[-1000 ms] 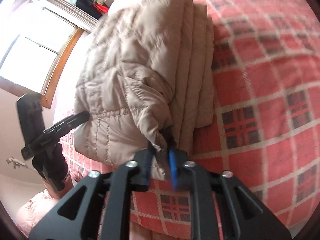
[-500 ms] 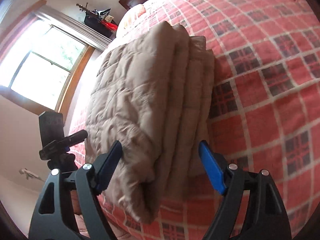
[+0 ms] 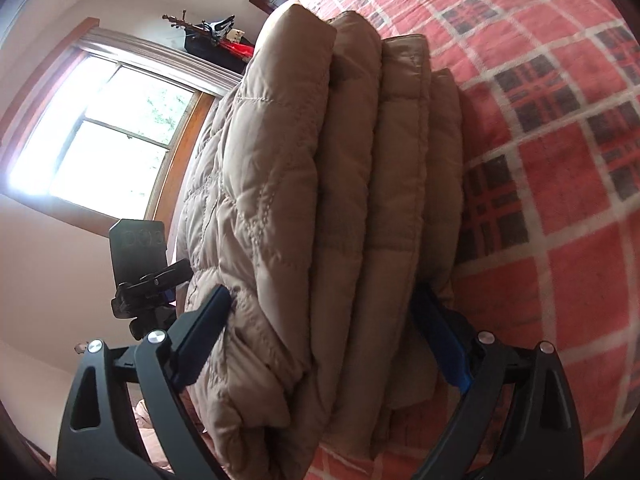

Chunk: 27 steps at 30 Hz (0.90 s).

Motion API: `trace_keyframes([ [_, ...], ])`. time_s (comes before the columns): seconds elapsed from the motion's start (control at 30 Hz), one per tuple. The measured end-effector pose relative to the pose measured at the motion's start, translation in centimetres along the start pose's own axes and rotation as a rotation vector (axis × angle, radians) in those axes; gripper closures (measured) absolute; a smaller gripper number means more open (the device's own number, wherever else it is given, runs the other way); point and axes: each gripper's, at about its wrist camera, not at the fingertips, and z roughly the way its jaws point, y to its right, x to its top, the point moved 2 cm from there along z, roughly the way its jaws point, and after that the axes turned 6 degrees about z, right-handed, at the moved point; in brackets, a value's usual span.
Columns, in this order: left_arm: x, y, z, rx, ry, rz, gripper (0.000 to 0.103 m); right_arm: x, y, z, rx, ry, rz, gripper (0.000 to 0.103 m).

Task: Fold large clothes
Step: 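Fold the bundle over with both tools and release it onto the bedspread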

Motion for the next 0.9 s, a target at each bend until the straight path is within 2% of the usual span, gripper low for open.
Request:
trace_keyframes([
  [0.1, -0.1, 0.4, -0.2, 0.023, 0.008, 0.007, 0.016, 0.0, -0.1, 0.4, -0.010, 0.001, -0.003, 0.027],
  [0.17, -0.3, 0.9, -0.5, 0.032, 0.020, 0.019, 0.028, -0.3, -0.4, 0.4, -0.015, 0.004, -0.011, 0.047],
  [0.27, -0.4, 2.0, -0.8, 0.035, 0.049, 0.044, 0.043, -0.7, -1.2, 0.2, 0.001, 0.021, -0.032, 0.061],
  [0.43, -0.4, 3.1, -3.0, 0.022, 0.122, 0.068, 0.052, -0.7, -3.3, -0.3, 0.010, 0.050, -0.093, 0.068],
  [0.63, 0.8, 3.1, -8.3, 0.037, 0.243, 0.090, 0.053, 1.0, -8.5, 0.6, 0.022, 0.057, -0.218, 0.069],
  [0.77, 2.2, 1.1, -11.6, 0.083, 0.311, 0.067, 0.052, 3.5, -11.9, 3.8, 0.027, 0.040, -0.271, 0.069],
  [0.9, 3.6, -3.0, -13.2, 0.125, 0.324, 0.022, 0.052, 6.4, -12.7, 7.8, 0.036, -0.002, -0.261, 0.069],
])
